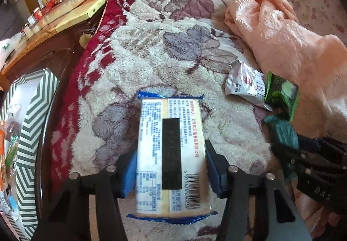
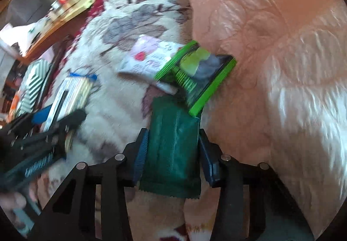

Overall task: Organize snacks
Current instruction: 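Grasp the blue-edged biscuit box with the left tool while the right tool grasps the dark green bar, then carry the biscuit box and the green bar over the tray with both tools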

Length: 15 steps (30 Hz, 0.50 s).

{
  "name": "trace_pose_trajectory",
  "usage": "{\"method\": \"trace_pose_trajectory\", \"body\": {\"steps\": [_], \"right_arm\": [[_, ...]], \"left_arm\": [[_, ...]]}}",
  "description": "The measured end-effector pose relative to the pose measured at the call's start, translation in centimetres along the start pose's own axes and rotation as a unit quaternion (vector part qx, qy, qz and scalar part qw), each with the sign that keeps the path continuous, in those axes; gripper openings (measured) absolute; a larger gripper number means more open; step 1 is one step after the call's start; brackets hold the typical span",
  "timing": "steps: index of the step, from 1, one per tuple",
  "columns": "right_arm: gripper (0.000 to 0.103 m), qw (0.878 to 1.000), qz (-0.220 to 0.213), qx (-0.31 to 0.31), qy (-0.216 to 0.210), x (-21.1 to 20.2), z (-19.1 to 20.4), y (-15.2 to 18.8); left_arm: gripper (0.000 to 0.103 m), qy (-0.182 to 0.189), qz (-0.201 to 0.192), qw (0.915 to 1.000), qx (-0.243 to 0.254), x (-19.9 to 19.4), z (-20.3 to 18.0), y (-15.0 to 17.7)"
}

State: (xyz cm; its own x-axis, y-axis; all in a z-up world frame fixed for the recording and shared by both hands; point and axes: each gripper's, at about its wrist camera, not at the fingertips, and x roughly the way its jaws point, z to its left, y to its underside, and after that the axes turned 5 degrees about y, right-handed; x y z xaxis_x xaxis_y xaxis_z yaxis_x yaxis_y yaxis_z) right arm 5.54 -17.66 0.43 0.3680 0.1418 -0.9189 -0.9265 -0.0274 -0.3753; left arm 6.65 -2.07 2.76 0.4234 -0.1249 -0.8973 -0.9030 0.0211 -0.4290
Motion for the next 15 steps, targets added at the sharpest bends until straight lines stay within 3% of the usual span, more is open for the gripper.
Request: {"method": "trace_pose_trajectory", "body": {"steps": [5, 15], "right_arm": [[0.043, 0.999, 0.002, -0.029, -0.021, -1.1, 0.8, 1.5], [0.043, 0.996, -0.012, -0.057, -0.061, -2.8, 4.0, 2.3]], "left_arm": [[0.057, 0.02, -0.005, 0.9997, -0.015, -1.5, 1.9, 0.9], [0.057, 0.0, -0.028, 0.9983, -0.051, -4.8, 5.9, 3.5]]}}
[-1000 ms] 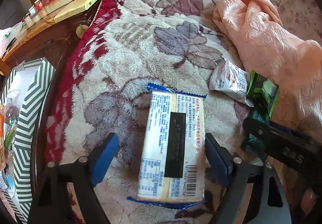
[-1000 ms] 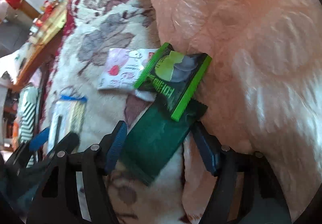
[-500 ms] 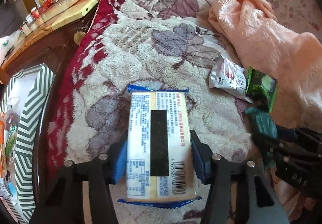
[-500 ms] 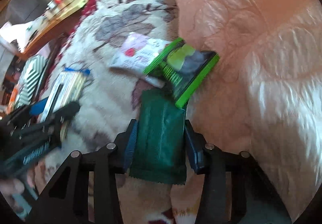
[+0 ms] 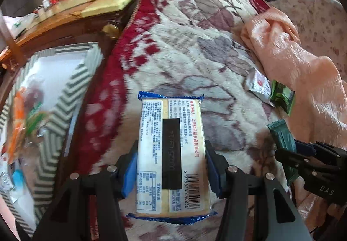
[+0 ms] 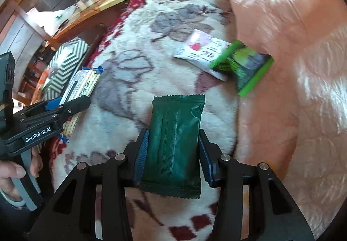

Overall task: Organize snacks
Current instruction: 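Carry the biscuit box and the green bar over the tray with both tools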

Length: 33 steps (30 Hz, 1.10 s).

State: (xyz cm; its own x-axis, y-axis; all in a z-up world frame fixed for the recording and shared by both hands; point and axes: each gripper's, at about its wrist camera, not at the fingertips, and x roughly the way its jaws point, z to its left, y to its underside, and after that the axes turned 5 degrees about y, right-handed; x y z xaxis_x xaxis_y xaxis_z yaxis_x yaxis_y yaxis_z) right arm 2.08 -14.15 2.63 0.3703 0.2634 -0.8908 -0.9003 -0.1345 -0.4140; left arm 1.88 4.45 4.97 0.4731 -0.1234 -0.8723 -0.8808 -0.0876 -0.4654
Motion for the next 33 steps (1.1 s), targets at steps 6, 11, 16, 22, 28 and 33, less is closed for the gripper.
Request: {"method": "trace_pose_trajectory", "body": {"steps": [6, 11, 16, 22, 28, 33], "right_arm": [[0.043, 1.0, -0.002, -0.026, -0.013, 0.1, 3.1, -0.5], [0.043, 0.998, -0.006, -0.051, -0.02, -0.4, 5.4, -0.8], [0.043, 0.997, -0.01, -0.076, -0.024, -0.6, 7.9, -1.4], [0.043, 0.994, -0.009, -0.102, -0.029, -0.5, 10.6, -1.8], [0.043, 0.99, -0.006, -0.136, -0.036, -0.1, 14.0, -2.5], [0.043, 0.985, -0.005, -0.165, -0.045, 0.2, 17.2, -3.1]], "left_arm": [[0.057, -0.027, -0.023, 0.9994, -0.007, -1.9, 1.7, 0.5], [0.057, -0.046, -0.042, 0.998, -0.011, -3.4, 2.9, 1.0], [0.057, -0.06, -0.054, 0.9965, -0.021, -4.7, 4.3, 1.5], [0.057, -0.075, -0.064, 0.9941, -0.045, -6.1, 6.7, 2.1], [0.057, -0.09, -0.072, 0.991, -0.068, -7.4, 9.3, 2.8], [0.057, -0.102, -0.077, 0.9874, -0.094, -8.3, 11.8, 3.3]]}}
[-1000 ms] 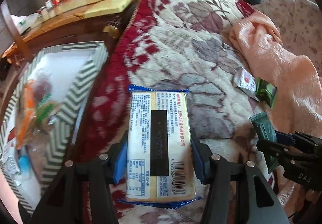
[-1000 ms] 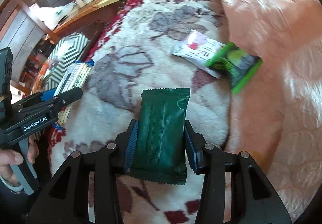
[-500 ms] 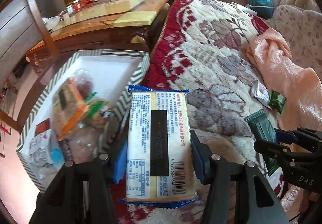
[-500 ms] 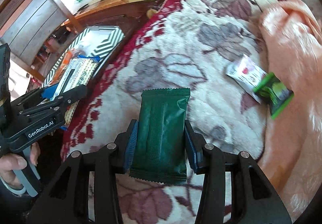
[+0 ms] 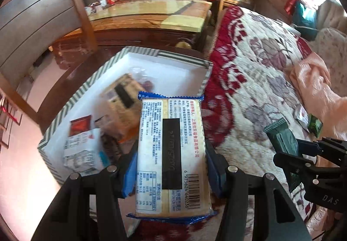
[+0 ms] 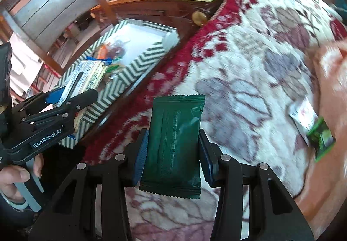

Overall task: Organize snacks
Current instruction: 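Carry the biscuit box and the green bar over the tray with both tools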

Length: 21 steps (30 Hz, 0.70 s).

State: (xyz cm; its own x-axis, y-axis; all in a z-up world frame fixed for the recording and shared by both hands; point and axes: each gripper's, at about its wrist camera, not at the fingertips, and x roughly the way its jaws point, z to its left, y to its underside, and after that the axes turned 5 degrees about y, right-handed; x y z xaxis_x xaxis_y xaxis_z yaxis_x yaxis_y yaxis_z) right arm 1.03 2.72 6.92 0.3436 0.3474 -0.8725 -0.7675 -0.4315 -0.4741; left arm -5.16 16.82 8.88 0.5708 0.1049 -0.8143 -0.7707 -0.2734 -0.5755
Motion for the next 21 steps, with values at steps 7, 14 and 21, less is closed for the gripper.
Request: {"method": "trace_pose_trajectory", "body": {"steps": [7, 14, 21], "right_arm": [[0.043, 0.999, 0.003, -0.039, -0.012, 0.8, 3.6, -2.3], [0.043, 0.997, 0.004, -0.079, -0.022, 1.8, 7.4, -4.5], [0.043, 0.994, 0.013, -0.108, -0.033, 2.9, 10.3, -5.6]], "left_arm": [[0.057, -0.016, -0.003, 0.9993, -0.034, -0.2, 3.3, 0.0], [0.057, -0.032, -0.002, 0.9968, -0.073, -0.2, 6.9, 0.2], [0.057, -0.042, 0.004, 0.9945, -0.096, 0.1, 8.9, 0.6]]}}
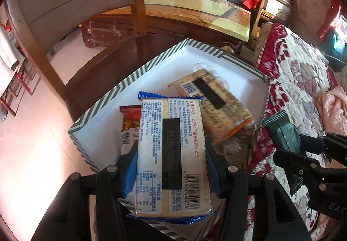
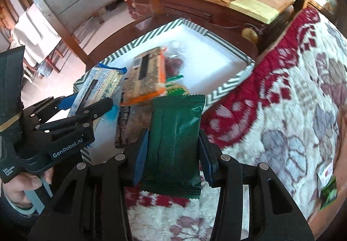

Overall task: Organize snacks
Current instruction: 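Carry the biscuit box and the green bar over the tray with both tools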

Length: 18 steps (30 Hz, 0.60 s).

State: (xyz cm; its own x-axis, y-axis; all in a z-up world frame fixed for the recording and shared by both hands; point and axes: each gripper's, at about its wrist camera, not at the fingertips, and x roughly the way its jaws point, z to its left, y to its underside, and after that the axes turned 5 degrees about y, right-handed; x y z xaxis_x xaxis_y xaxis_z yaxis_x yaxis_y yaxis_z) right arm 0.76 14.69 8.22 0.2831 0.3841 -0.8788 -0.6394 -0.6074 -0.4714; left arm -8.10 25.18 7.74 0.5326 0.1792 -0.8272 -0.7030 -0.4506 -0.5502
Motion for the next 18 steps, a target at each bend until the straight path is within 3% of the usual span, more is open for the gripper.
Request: {"method": "trace_pose_trajectory", "body": {"steps": [18], "right_arm": [[0.042, 0.999, 0.031, -0.043, -0.007, 6.2, 3.9, -5.1]], "left_arm": [[0.057, -0.011, 0.013, 0.9995, -0.027, 1.4, 3.0, -0.3]]}}
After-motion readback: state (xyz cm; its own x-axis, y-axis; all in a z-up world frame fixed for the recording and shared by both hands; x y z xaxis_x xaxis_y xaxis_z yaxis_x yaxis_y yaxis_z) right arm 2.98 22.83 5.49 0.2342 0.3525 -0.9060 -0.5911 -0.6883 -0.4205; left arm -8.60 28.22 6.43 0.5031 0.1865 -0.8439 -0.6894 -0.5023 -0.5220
